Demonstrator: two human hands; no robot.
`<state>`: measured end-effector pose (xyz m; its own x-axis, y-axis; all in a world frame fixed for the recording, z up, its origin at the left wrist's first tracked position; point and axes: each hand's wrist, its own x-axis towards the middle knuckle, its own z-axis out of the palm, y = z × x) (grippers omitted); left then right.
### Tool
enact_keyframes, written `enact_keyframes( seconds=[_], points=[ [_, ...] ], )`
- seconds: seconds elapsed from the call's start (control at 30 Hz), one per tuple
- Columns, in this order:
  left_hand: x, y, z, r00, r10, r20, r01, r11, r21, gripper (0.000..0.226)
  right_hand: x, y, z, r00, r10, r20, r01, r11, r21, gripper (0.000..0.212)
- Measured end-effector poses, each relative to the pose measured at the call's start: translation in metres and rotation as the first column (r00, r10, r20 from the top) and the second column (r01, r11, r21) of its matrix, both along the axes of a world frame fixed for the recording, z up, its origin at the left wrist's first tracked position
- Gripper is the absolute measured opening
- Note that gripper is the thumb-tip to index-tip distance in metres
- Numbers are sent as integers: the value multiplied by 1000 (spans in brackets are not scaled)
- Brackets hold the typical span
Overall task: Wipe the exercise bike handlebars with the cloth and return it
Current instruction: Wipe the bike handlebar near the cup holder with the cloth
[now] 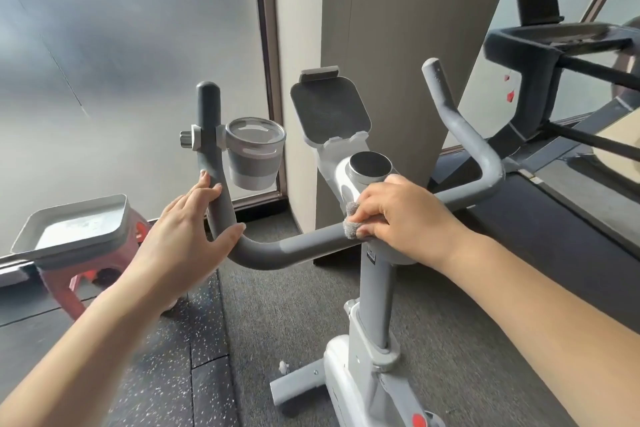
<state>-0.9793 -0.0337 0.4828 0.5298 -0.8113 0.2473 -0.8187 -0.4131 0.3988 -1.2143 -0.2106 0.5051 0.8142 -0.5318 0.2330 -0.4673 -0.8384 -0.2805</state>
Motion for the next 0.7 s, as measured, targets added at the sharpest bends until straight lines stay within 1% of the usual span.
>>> enact_keyframes(
  seconds=[0.1, 0.17, 0.2, 0.27, 0.33, 0.37, 0.43, 0.47, 0.5, 0.53, 0.57, 0.63, 0.7],
  points=[
    [-2, -2, -2, 1000, 20, -5, -20, 1000, -6, 68, 11, 5, -2, 996, 74, 52, -77, 994, 73, 18],
    [-4, -2, -2, 999, 31, -14, -32, 999, -15, 67, 20, 9, -2, 989, 135, 62, -143, 978, 151, 19],
    [-5, -2, -2, 999, 34, -22, -35, 999, -20, 67, 24, 11, -2, 985, 149, 92, -165, 964, 208, 18],
    [-6, -1, -2, 999, 35, -26, -36, 999, -28, 67, 33, 13, 1, 972, 110, 206, -179, 918, 355, 13],
    [-8, 0, -1, 999, 31, -20, -31, 999, -26, 67, 43, 12, 5, 953, 18, 302, -172, 854, 491, 11],
    [-8, 1, -1, 999, 31, -21, -32, 999, -24, 67, 50, 11, 6, 943, -19, 333, -171, 830, 531, 14],
    [-7, 1, 0, 999, 36, -17, -36, 999, -19, 68, 63, 9, 9, 924, -53, 378, -199, 779, 595, 9],
    [-4, 0, 0, 999, 34, -6, -35, 999, -19, 68, 69, 8, 12, 924, -52, 380, -212, 756, 620, 15],
    [-1, 0, 0, 999, 31, 13, -31, 999, -22, 67, 75, 7, 13, 931, -45, 362, -208, 751, 627, 27],
    [2, -1, 1, 999, 28, 34, -27, 999, -33, 65, 82, 4, 13, 943, -36, 330, -182, 775, 605, 36],
    [6, -1, 3, 998, 25, 49, -23, 998, -51, 63, 89, 2, 12, 953, -39, 301, -146, 811, 567, 39],
    [14, 0, 6, 999, 9, 53, -4, 995, -96, 58, 103, -2, 12, 952, -69, 298, -97, 856, 507, 32],
    [23, 1, 8, 998, -25, 53, 30, 993, -113, 54, 116, -5, 14, 930, -97, 355, -98, 864, 494, 24]
  ],
)
